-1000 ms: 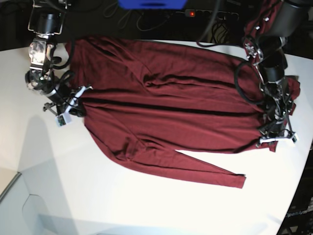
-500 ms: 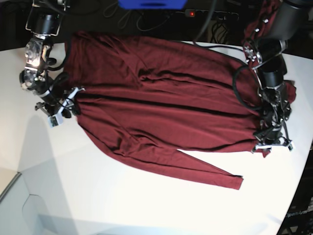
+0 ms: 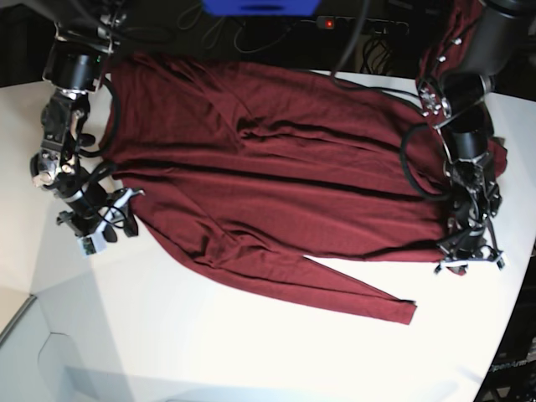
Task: Layout the t-shirt on the table in an organized manner, then fold the t-shirt properly
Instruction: 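Grasp the shirt side edges with both grippers near the sleeves, then hold the grasped edges with both grippers and pull them apart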
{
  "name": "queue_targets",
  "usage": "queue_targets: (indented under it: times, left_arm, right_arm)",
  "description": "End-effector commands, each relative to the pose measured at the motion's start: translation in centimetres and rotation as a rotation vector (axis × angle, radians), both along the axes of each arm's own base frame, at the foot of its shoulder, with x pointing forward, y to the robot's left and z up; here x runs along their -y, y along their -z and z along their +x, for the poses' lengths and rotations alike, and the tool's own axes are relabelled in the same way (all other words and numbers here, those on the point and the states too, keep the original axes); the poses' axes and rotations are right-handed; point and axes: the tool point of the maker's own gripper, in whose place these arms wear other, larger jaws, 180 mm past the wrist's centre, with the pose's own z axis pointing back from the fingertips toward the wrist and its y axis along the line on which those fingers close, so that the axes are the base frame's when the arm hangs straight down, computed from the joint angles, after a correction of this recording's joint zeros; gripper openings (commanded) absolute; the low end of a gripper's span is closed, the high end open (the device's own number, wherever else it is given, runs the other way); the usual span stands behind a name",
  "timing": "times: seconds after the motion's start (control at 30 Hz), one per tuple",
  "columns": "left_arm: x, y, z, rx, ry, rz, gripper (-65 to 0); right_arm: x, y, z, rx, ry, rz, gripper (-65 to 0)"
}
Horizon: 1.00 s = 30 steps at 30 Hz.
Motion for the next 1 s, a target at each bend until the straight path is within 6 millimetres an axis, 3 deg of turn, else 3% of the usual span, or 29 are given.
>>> queue_targets:
  times: [0.0,0.07,0.33,0.7,0.77,0.9,0.97]
  left_arm:
    - [-1.0,-2.9,1.6,0.073,-0.01,0.022,-64.9]
    - [-1.1,-3.0,1.6,0.074,-0.01,0.024,-64.9]
    - [-1.2,-3.8,2.2,0.089,-0.01,0.027,-64.9]
    - [-1.3,-3.8,2.2,0.089,-0.011,0.028,-64.9]
    - [-1.3,-3.8,2.2,0.089,-0.011,0.028,-64.9]
    - [-1.3,-3.8,2.2,0.089,-0.011,0.028,-64.9]
    - [-1.3,-3.8,2.2,0.089,-0.011,0.028,-64.9]
  right_arm:
    - [0.2,-2.1,1.8,0.068,0.007,0.016,-36.4]
    - [0.0,-1.9,2.1,0.061,0.006,0.026,-36.4]
    - [-3.8,0.9,2.3,-0.025,-0.078,0.062,-36.3]
    - [-3.9,0.4,3.1,-0.014,-0.081,0.066,-37.9]
    - [-3.8,0.5,3.1,-0.016,-0.08,0.064,-43.3]
    - [-3.8,2.1,2.4,-0.066,-0.075,0.077,-63.3]
    - [-3.2,3.3,2.2,-0.108,-0.076,0.047,-65.0]
